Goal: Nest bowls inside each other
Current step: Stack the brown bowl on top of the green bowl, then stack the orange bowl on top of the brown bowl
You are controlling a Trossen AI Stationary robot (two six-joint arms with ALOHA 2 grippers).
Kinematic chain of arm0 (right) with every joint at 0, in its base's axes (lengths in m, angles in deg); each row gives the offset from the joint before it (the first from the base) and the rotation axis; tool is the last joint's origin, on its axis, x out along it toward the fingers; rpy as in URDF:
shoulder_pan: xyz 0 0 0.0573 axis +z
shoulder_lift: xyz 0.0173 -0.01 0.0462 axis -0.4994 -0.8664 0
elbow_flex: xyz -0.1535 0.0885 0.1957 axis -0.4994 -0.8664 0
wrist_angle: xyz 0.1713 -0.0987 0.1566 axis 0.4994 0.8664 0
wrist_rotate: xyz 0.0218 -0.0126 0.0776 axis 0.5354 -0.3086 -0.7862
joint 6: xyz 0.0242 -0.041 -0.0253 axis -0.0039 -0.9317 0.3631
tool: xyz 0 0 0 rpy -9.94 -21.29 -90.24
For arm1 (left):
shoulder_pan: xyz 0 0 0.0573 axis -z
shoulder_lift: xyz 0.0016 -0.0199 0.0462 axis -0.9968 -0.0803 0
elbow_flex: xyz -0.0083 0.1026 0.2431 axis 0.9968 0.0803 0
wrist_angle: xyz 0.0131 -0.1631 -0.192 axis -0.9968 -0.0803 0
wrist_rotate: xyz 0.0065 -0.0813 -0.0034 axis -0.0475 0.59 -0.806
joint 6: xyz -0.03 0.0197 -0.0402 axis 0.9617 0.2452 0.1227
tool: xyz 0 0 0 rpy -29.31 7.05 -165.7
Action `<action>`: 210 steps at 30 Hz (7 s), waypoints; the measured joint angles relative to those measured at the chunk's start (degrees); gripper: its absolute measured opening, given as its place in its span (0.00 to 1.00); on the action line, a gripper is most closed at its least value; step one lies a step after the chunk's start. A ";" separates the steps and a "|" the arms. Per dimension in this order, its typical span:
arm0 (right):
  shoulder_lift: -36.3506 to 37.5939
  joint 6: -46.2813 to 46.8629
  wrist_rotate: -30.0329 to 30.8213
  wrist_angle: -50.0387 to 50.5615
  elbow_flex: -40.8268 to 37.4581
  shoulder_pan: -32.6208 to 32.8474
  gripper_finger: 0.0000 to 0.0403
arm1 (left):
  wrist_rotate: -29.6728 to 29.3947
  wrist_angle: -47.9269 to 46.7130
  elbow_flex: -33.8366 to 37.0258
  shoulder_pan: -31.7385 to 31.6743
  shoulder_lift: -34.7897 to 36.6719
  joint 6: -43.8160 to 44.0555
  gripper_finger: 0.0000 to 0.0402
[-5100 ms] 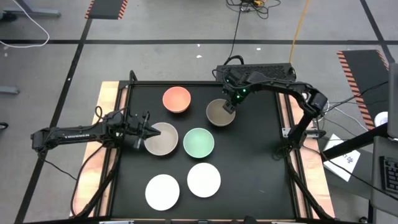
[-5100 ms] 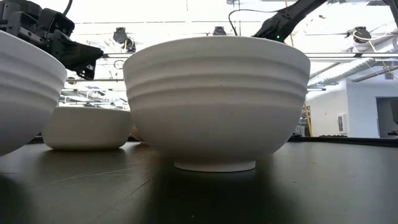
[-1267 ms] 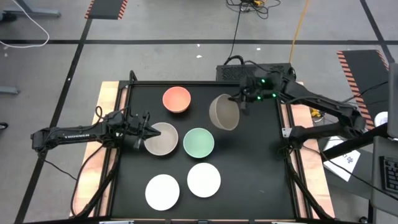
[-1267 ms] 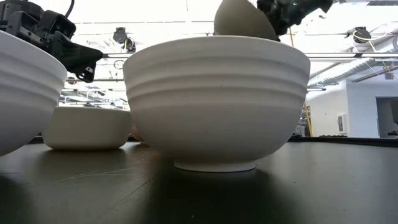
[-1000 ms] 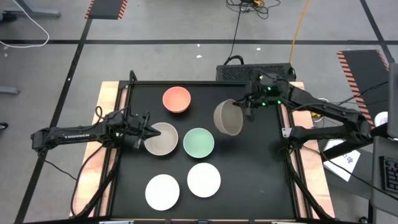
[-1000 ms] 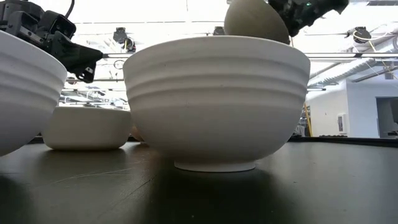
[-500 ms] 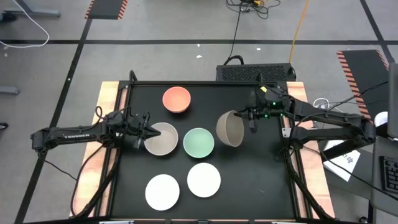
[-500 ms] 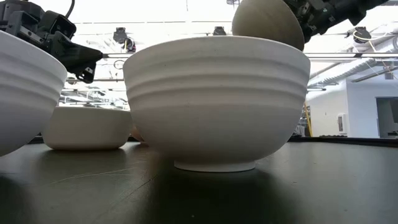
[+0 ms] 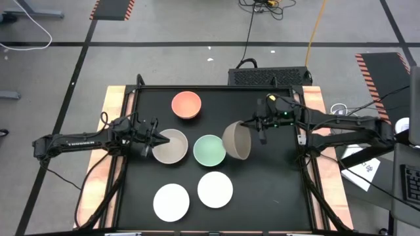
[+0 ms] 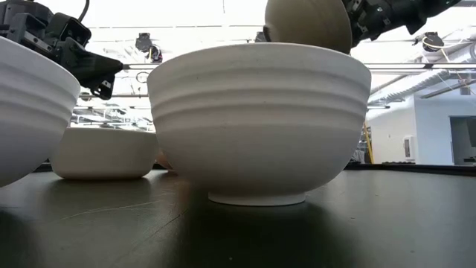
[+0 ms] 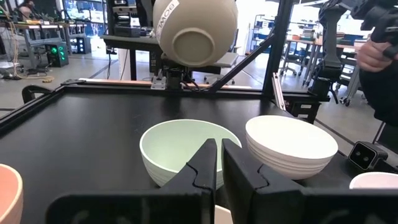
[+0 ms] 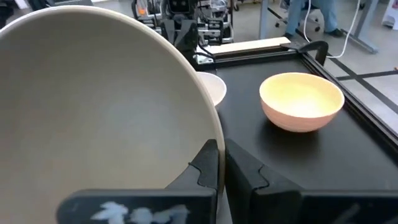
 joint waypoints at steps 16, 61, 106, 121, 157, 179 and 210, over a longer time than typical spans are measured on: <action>-8.53 -0.71 -1.73 0.29 7.54 0.51 0.00 | -0.02 0.00 0.00 -0.01 0.02 -0.07 0.06; -50.74 -9.55 -2.90 47.91 58.60 4.00 0.00 | -0.04 -1.64 -0.02 0.02 0.02 -3.44 0.06; -56.64 -6.50 5.00 56.69 58.05 3.45 0.00 | -0.04 -3.27 -0.01 0.02 0.02 -3.63 0.06; -56.61 -4.95 6.10 60.13 58.01 3.45 0.00 | -0.02 -3.26 0.00 0.02 0.00 -3.48 0.06; -56.42 -0.90 9.17 56.01 52.50 4.33 0.00 | 0.01 -3.65 0.00 0.00 0.01 -3.26 0.06; -56.72 -0.02 7.35 55.52 52.28 4.35 0.30 | 0.07 -4.74 0.00 -0.01 0.00 -3.26 0.06; -44.75 2.44 5.86 56.49 52.46 3.52 0.47 | -0.07 -3.62 -0.02 2.64 0.02 -3.54 0.06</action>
